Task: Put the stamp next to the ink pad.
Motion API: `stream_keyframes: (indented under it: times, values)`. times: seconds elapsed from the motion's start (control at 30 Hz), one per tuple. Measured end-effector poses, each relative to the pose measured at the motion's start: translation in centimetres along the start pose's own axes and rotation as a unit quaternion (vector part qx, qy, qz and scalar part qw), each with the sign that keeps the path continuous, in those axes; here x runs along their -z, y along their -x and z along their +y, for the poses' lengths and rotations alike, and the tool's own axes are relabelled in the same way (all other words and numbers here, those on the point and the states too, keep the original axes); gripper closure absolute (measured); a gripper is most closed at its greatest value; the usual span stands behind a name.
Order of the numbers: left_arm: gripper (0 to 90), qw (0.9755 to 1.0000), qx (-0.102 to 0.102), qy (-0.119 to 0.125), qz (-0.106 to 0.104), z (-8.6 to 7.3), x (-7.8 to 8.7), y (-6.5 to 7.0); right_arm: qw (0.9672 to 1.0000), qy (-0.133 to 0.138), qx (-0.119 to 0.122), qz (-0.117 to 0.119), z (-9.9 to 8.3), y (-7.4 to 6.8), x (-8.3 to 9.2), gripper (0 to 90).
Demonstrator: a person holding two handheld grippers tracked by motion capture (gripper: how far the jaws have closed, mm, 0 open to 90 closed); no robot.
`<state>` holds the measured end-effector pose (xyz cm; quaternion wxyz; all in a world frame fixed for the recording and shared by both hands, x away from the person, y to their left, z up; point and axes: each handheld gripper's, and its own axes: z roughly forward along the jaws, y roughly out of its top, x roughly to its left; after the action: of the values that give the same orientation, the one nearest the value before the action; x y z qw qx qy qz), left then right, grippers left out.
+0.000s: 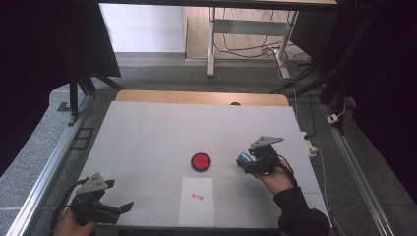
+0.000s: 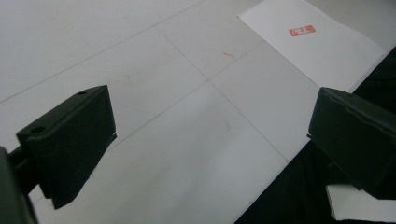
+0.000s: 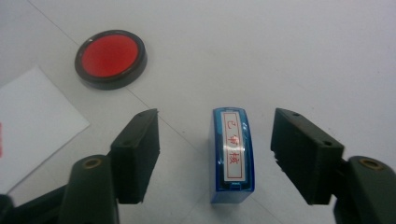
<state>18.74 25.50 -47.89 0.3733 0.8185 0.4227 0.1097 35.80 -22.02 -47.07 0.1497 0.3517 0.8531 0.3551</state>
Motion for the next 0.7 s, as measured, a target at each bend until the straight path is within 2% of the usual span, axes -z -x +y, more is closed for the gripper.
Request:
stream_keyframes:
  times: [0.33, 0.7]
  values:
    - [0.7, 1.0000, 0.001, -0.001, 0.001, 0.0, 0.0, 0.0, 0.9996, 0.012, -0.021, 0.015, 0.4, -0.7, 1.3, 19.5]
    - [0.8, 1.0000, 0.000, -0.002, 0.002, 0.0, 0.0, 0.0, 0.9993, 0.019, -0.020, 0.027, 0.2, -2.5, 3.4, 8.2]
